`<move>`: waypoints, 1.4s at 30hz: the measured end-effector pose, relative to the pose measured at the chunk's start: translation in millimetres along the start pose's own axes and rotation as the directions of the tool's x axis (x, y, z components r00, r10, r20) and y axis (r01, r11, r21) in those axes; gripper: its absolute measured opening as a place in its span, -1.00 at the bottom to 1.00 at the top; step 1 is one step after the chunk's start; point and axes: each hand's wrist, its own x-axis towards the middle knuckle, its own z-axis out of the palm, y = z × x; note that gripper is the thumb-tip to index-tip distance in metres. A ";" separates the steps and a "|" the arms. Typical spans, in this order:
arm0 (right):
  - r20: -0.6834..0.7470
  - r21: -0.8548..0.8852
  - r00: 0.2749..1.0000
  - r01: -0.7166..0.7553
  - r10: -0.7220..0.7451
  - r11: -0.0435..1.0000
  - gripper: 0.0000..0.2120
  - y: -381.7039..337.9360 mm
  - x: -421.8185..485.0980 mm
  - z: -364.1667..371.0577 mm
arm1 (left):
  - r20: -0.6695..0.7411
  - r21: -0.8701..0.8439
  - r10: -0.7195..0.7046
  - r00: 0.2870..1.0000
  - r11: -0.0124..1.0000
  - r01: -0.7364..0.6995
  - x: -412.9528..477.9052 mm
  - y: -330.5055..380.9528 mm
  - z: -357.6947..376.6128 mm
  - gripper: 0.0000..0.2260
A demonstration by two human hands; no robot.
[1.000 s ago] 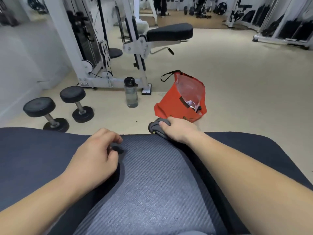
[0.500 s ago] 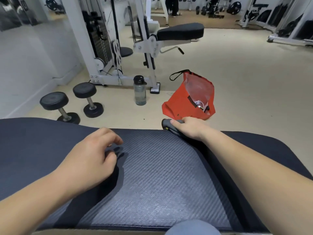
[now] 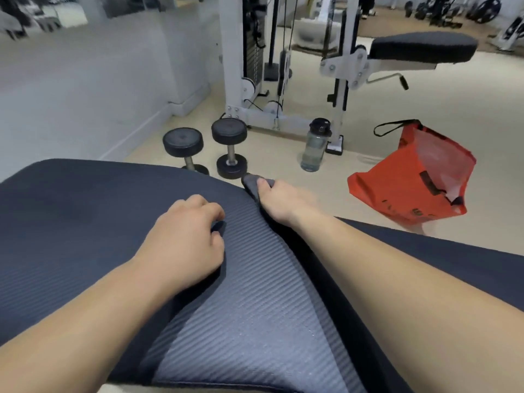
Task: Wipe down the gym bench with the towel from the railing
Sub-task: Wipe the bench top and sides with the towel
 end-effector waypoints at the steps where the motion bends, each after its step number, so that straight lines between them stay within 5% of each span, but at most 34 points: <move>1: -0.007 -0.003 1.000 -0.005 0.005 1.000 -0.39 -16.6 3.3 3.2 | -0.019 -0.011 -0.002 1.000 1.000 0.001 -0.3 -6.1 -1.0 -0.69; 8: -0.027 0.022 0.999 0.023 -0.022 0.999 -0.27 -8.9 16.3 1.8 | -0.068 -0.116 0.005 0.998 0.993 -0.013 -11.6 -21.9 -6.8 -0.69; 22: 0.014 -0.036 0.997 -0.081 0.081 0.996 -0.45 46.9 -13.9 -29.6 | -0.100 -0.141 -0.069 0.993 0.989 0.055 -30.2 -61.0 -28.3 -0.71; 29: -0.055 0.037 0.997 -0.044 0.046 0.998 -0.45 -51.6 12.3 13.0 | -0.025 -0.018 -0.230 0.973 0.973 0.229 -32.9 -109.9 -44.1 -0.66; 35: -0.084 -0.032 0.993 0.082 -0.085 0.996 -0.19 -168.1 64.2 57.4 | -0.062 -0.032 -0.356 0.932 0.934 0.355 -35.9 -163.8 -50.3 -0.70; 42: 0.049 -0.118 0.955 0.298 -0.294 0.947 -0.40 -312.4 92.3 104.1 | -0.120 -0.062 -0.404 0.907 0.915 0.400 -29.5 -216.3 -66.5 -0.75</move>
